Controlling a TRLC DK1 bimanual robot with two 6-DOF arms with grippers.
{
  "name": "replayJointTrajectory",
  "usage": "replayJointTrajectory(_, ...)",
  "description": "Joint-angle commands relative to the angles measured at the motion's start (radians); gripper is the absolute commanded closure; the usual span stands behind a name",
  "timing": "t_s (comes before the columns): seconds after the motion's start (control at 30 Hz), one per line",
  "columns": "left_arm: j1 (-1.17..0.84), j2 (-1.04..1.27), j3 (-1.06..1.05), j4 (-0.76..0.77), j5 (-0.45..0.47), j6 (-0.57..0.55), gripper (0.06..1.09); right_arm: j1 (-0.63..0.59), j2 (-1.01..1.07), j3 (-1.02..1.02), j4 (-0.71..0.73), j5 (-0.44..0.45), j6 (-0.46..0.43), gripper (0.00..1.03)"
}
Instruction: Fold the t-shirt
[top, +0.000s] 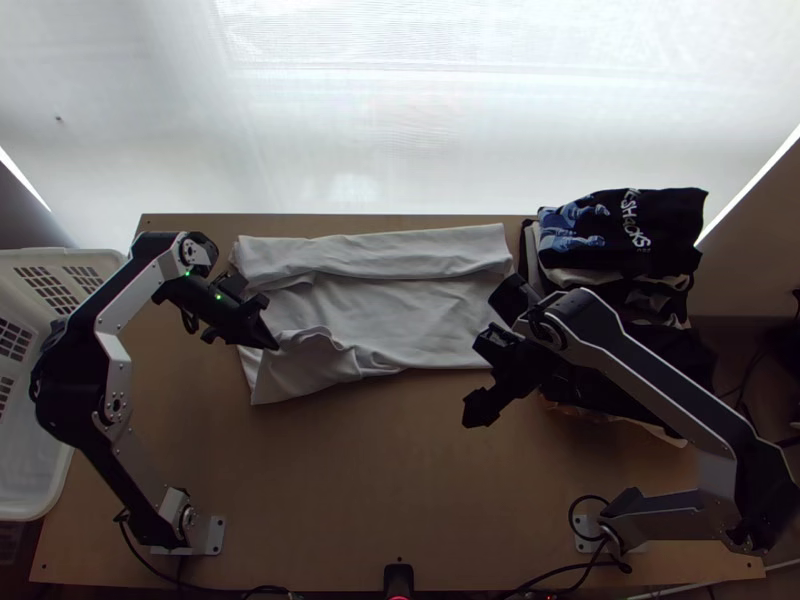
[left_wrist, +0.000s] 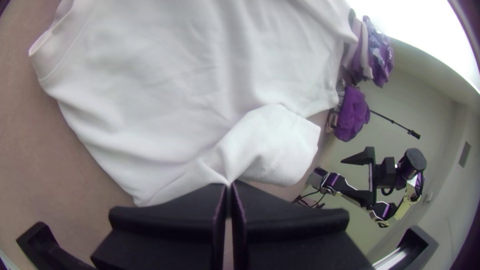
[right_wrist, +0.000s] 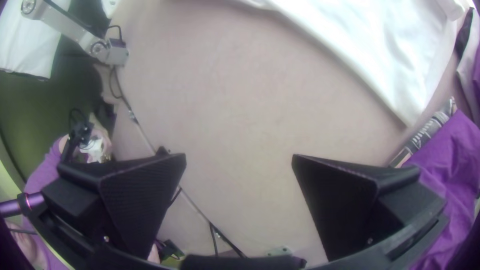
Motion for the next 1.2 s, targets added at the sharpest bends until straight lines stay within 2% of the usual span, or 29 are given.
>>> replayJointTrajectory(0.0, 0.016, 0.068, 0.023, 0.051, -0.078, -0.045, 1.05, 0.003, -0.009, 0.000, 0.000, 0.000, 0.004, 0.05)
replayJointTrajectory(0.07, 0.016, 0.081, 0.023, 0.091, -0.103, -0.070, 1.04, 0.008, -0.013, -0.001, 0.000, 0.000, 0.007, 0.05)
replayJointTrajectory(0.1, 0.016, 0.090, 0.026, 0.102, -0.107, -0.076, 0.93, 0.011, -0.016, -0.003, 0.000, 0.000, 0.011, 0.05)
replayJointTrajectory(0.13, 0.016, 0.100, 0.030, 0.104, -0.107, -0.074, 0.66, 0.014, -0.021, -0.005, 0.000, 0.000, 0.012, 0.05)
replayJointTrajectory(0.17, 0.016, 0.116, 0.043, 0.097, -0.109, -0.073, 0.28, 0.017, -0.026, -0.008, 0.000, 0.000, 0.012, 0.05)
replayJointTrajectory(0.2, 0.016, 0.128, 0.064, 0.097, -0.118, -0.074, 0.08, 0.020, -0.029, -0.011, 0.000, 0.000, 0.014, 0.05)
replayJointTrajectory(0.37, 0.012, 0.064, 0.096, 0.104, -0.222, -0.068, 0.10, 0.035, -0.038, -0.035, 0.000, -0.001, 0.021, 0.05)
replayJointTrajectory(0.53, 0.024, -0.113, 0.053, 0.097, -0.276, -0.073, 0.10, 0.058, -0.042, -0.060, 0.010, -0.001, 0.032, 0.05)
replayJointTrajectory(0.6, 0.013, -0.223, -0.003, 0.084, -0.385, -0.059, 0.10, 0.058, -0.044, -0.058, 0.016, -0.001, 0.034, 0.05)
replayJointTrajectory(0.67, 0.001, -0.344, -0.118, 0.146, -0.525, -0.058, 0.10, 0.052, -0.042, -0.054, 0.020, 0.000, 0.034, 0.05)
replayJointTrajectory(0.73, 0.000, -0.427, -0.215, 0.160, -0.572, -0.042, 0.10, 0.049, -0.041, -0.052, 0.031, 0.000, 0.034, 0.05)
replayJointTrajectory(0.87, 0.009, -0.519, -0.370, 0.157, -0.554, -0.065, 0.10, 0.051, -0.030, -0.040, 0.049, -0.001, 0.037, 0.05)
replayJointTrajectory(0.93, -0.004, -0.544, -0.440, 0.159, -0.471, -0.087, 0.10, 0.057, -0.026, -0.032, 0.054, -0.001, 0.041, 0.05)
replayJointTrajectory(1.0, -0.028, -0.548, -0.508, 0.211, -0.407, -0.125, 0.10, 0.063, -0.024, -0.029, 0.057, -0.001, 0.046, 0.05)
replayJointTrajectory(1.17, -0.128, -0.513, -0.615, 0.395, -0.376, -0.188, 0.10, 0.071, -0.032, -0.028, 0.059, -0.001, 0.055, 0.05)
